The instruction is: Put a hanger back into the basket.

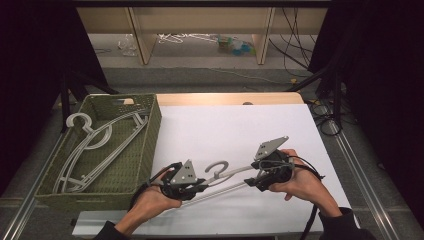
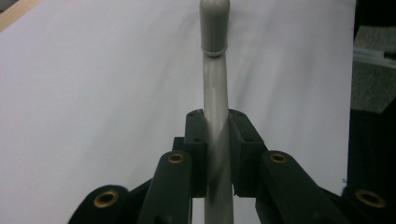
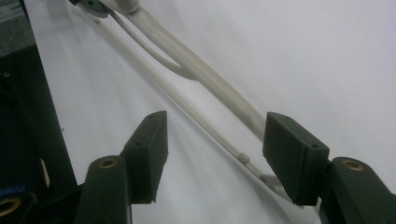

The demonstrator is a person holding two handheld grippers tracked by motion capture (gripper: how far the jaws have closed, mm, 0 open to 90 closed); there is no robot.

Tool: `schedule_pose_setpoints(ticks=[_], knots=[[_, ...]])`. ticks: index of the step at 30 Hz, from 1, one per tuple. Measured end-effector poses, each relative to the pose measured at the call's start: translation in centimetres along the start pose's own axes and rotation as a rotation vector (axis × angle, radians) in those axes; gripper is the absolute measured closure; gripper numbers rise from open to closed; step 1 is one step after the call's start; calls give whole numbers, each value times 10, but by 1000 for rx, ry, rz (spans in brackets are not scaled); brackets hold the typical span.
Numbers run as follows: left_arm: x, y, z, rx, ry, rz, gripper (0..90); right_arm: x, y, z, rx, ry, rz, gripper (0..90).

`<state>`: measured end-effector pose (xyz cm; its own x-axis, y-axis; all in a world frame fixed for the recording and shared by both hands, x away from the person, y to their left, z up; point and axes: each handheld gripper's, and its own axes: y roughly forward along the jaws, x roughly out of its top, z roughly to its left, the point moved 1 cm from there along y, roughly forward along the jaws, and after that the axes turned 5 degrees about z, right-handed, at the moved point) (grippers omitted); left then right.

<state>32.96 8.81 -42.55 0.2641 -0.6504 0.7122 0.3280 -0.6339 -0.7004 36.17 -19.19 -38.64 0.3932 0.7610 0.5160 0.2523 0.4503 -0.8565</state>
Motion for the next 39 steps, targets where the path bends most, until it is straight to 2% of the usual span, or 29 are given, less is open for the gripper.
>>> schedule_pose_setpoints(ticks=[1, 2, 4, 6, 7, 9, 11, 15, 16, 17, 19, 20, 21, 22, 27, 31, 32, 35, 36, 38, 39], knots=[[-1, -1, 1, -8, -28, -12, 791, 0, 0, 0, 0, 0, 0, 403], [-1, -4, 5, -1, -30, -3, 791, 1, -1, 1, 1, 6, -1, 394], [-2, -5, 7, -11, -74, -13, 791, 2, -2, 5, 3, 19, -15, 395], [-3, -7, 10, -7, -101, -11, 791, 5, 1, 13, 4, 3, -31, 393], [-3, -9, 12, -3, -100, -3, 791, 5, 1, 13, 4, 3, -31, 393], [-4, -12, 13, -7, -128, -17, 791, 7, 2, 17, 13, 3, -34, 386], [-3, -19, 18, 0, -134, -23, 791, 8, 5, 21, 3, 13, -57, 361], [-3, -28, 24, 0, -175, -44, 791, 7, 13, 26, -9, 38, -98, 340], [-3, -30, 25, 0, -186, -52, 791, 7, 13, 27, -11, 43, -94, 336], [-3, -32, 26, 0, -201, -61, 791, 6, 16, 27, -21, 48, -117, 333], [-2, -36, 27, 10, -209, -66, 791, 4, 17, 29, -25, 52, -121, 322], [-1, -38, 28, 10, -212, -69, 791, 3, 19, 30, -40, 68, -137, 322], [0, -41, 29, 12, -209, -74, 791, 1, 20, 31, -36, 63, -148, 321], [0, -42, 29, 13, -229, -85, 791, -2, 22, 32, -38, 63, -149, 321], [6, -59, 31, 29, -220, -133, 791, -12, 27, 34, -11, 78, -123, 317], [9, -80, 33, 36, -251, -174, 790, -19, 28, 35, -3, 85, -111, 317], [10, -86, 34, 33, -259, -205, 790, -20, 29, 35, -8, 85, -127, 316], [12, -104, 37, 29, -278, -244, 791, -24, 26, 36, 5, 86, -122, 314], [13, -110, 38, 29, -284, -253, 791, -26, 27, 36, -6, 90, -148, 312], [14, -121, 40, 39, -283, -268, 790, -27, 25, 36, 1, 88, -138, 309], [15, -125, 40, 49, -281, -266, 790, -28, 26, 37, -2, 97, -151, 298]])
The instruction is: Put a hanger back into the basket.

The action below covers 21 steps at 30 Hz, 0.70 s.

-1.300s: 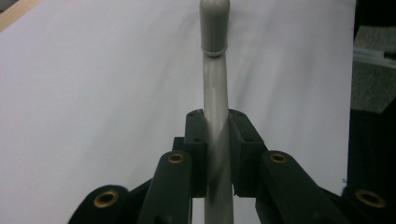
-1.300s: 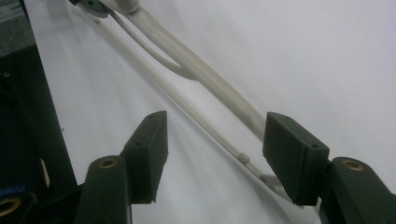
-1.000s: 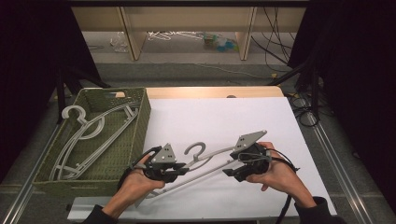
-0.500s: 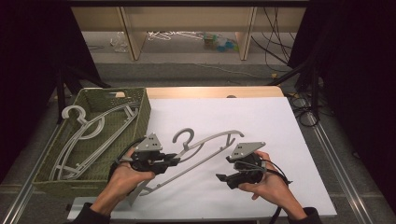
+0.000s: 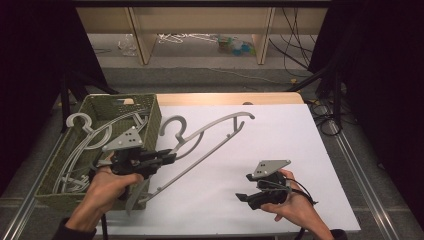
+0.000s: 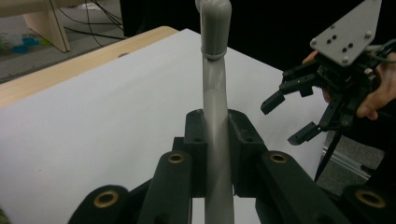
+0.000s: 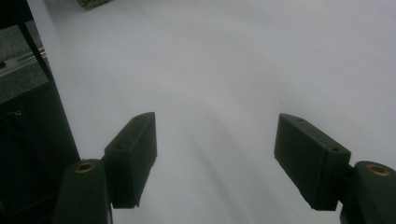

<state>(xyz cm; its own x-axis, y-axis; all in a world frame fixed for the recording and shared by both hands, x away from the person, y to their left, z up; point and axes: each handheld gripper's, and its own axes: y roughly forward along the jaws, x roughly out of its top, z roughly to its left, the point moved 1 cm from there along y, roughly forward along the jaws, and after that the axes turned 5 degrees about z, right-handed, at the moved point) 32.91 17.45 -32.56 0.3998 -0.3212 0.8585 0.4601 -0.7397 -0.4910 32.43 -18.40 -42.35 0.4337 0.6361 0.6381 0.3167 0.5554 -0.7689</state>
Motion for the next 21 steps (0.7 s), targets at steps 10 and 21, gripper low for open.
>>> schedule_pose_setpoints(ticks=[10, 21], knots=[[13, -40, 19, 106, 30, 14, 790, -6, 1, 2, 8, -17, 14, 287], [5, -75, 67, 236, -27, 16, 791, -8, 2, 0, 7, -4, 25, 287]])
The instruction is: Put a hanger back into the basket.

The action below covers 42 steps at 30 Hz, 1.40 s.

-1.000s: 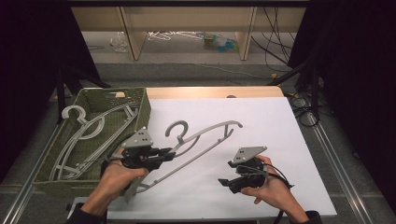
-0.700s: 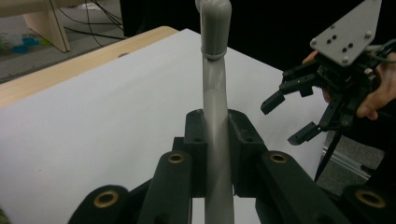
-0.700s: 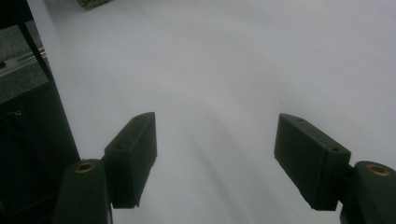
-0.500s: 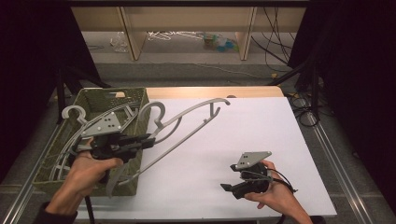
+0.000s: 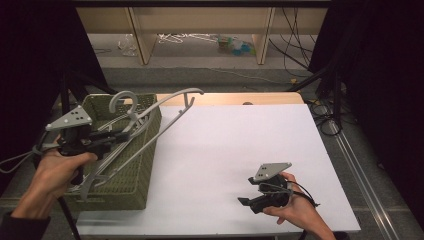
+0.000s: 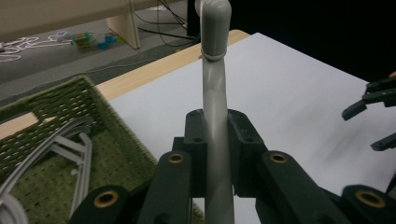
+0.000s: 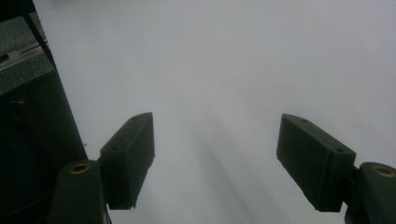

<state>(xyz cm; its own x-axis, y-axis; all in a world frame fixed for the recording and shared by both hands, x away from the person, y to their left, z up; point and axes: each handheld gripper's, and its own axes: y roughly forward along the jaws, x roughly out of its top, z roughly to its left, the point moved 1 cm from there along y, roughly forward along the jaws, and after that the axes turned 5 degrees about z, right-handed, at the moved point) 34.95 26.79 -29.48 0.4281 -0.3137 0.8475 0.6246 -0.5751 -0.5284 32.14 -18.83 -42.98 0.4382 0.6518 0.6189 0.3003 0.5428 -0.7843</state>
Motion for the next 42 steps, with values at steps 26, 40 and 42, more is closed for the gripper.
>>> schedule_pose_setpoints(ticks=[26, 40, 42], knots=[[-29, -11, 77, 184, -9, 25, 790, -1, -1, -2, 12, 8, 17, 288], [-52, -8, 98, 219, -45, 68, 790, -2, 0, -2, 9, 0, 4, 288], [-56, -7, 99, 217, -43, 76, 790, -2, 0, -3, 10, 0, 11, 288]])
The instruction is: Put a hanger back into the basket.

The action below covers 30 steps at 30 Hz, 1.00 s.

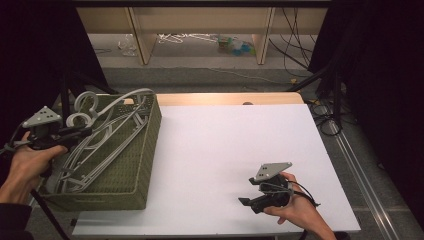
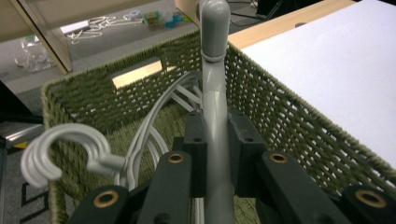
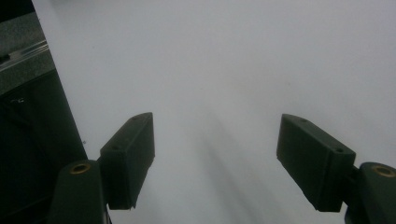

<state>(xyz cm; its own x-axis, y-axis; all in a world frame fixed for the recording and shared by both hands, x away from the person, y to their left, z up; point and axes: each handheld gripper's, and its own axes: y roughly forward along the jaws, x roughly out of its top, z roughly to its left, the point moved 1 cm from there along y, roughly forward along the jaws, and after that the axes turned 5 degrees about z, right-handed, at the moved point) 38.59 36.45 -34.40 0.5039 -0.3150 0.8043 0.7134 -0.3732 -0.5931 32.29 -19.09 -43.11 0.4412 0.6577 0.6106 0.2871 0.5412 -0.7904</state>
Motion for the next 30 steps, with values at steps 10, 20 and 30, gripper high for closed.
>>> schedule_pose_setpoints(ticks=[10, 20, 30], knots=[[-11, 13, 4, -8, -18, 55, 789, 0, 0, -1, 2, -1, 7, 288], [-22, 34, 0, -32, -8, 89, 787, 0, 0, 0, 1, 3, 11, 288], [-34, 43, 12, -3, -45, 122, 770, -1, 1, 0, -3, 1, 0, 288]])
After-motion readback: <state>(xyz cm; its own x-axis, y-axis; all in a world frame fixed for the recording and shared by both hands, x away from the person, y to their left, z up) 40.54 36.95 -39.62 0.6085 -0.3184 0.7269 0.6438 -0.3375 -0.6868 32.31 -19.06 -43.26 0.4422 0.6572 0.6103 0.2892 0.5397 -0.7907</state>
